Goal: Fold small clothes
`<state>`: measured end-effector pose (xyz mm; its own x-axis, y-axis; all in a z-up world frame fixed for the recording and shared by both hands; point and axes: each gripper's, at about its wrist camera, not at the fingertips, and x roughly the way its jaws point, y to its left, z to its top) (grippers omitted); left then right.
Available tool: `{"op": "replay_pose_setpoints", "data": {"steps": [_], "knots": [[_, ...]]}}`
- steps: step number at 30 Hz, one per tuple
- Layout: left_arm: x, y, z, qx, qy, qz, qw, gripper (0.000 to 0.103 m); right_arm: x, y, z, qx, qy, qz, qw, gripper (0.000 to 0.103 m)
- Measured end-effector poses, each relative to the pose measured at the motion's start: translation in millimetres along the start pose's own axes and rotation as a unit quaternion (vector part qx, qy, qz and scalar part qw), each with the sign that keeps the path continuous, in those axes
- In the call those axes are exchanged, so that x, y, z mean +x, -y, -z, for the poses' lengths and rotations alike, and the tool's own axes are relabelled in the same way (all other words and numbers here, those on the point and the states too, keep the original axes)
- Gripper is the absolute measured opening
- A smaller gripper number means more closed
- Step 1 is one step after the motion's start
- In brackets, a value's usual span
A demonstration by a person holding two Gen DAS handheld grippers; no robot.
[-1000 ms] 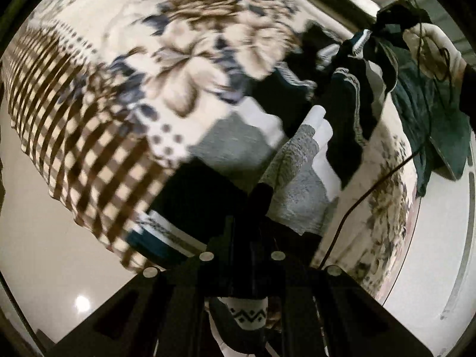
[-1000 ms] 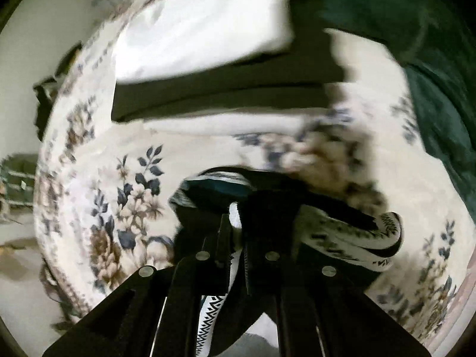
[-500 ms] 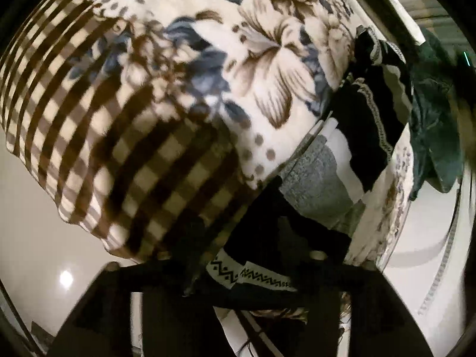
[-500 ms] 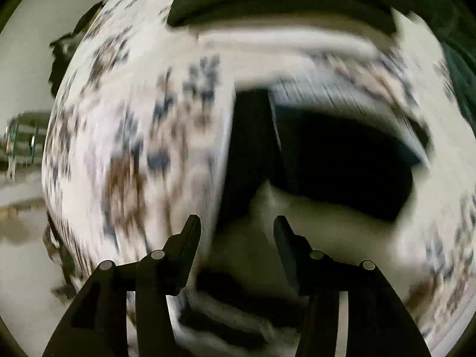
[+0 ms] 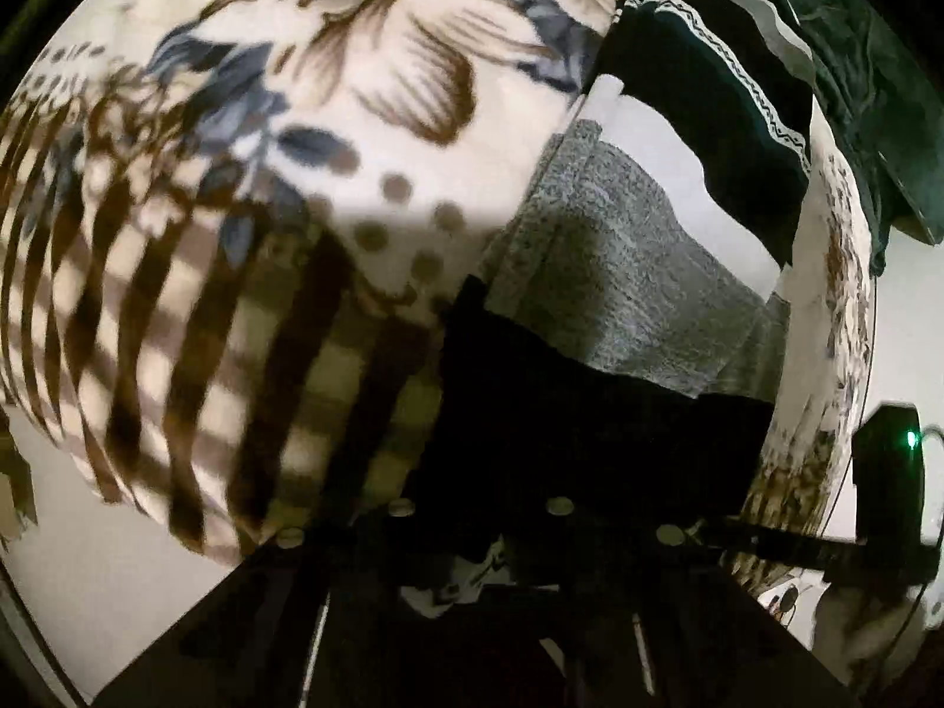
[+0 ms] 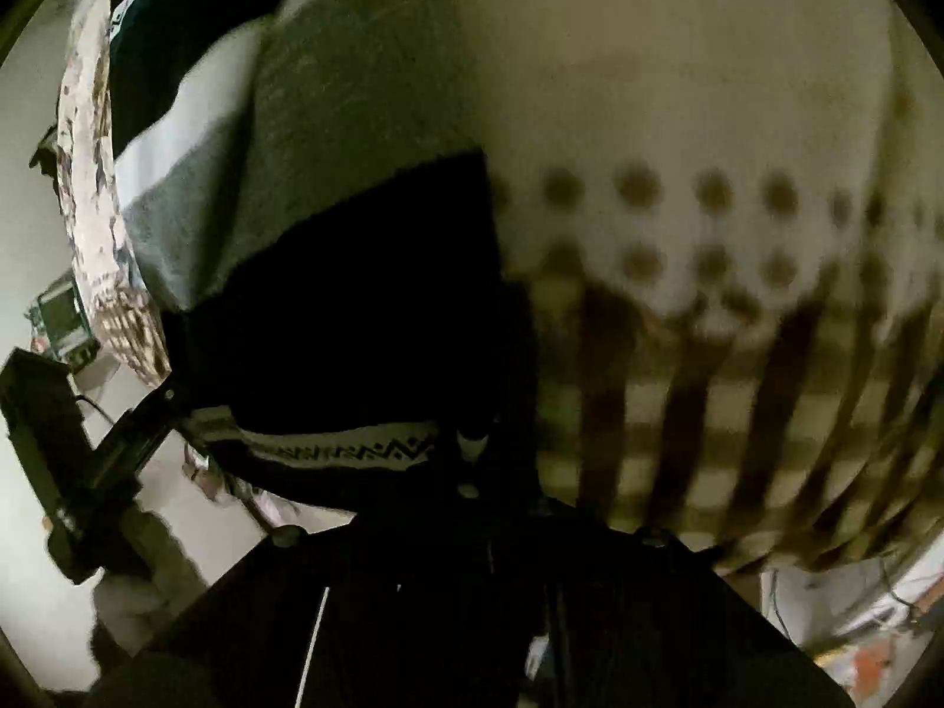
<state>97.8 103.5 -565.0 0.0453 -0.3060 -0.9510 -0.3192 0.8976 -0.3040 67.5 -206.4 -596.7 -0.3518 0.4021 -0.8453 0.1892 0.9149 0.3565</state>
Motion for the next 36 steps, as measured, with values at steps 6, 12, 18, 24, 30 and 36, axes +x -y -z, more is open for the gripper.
{"op": "replay_pose_setpoints", "data": {"steps": [6,12,18,24,30,36], "knots": [[-3,-1,10,0.007,-0.003,-0.050,0.9987,0.007,-5,10,38,-0.027,0.028,0.018,0.999,0.005],[-40,15,-2,-0.005,-0.019,-0.041,0.9989,0.012,-34,11,32,-0.050,0.020,-0.004,0.999,0.013],[-112,60,-89,0.017,0.091,0.031,0.9952,0.063,-130,10,-8,-0.058,0.104,-0.040,0.992,0.054],[-98,124,-254,0.056,0.146,0.072,0.9851,0.063,-219,23,-123,-0.003,0.204,-0.069,0.977,0.054],[-33,166,-373,0.104,0.102,0.046,0.9883,0.063,-266,-7,-250,0.026,0.236,-0.087,0.967,0.054],[-2,163,-417,0.109,0.066,0.048,0.9907,0.063,-253,-57,-376,0.019,0.211,-0.053,0.976,0.054]]}}
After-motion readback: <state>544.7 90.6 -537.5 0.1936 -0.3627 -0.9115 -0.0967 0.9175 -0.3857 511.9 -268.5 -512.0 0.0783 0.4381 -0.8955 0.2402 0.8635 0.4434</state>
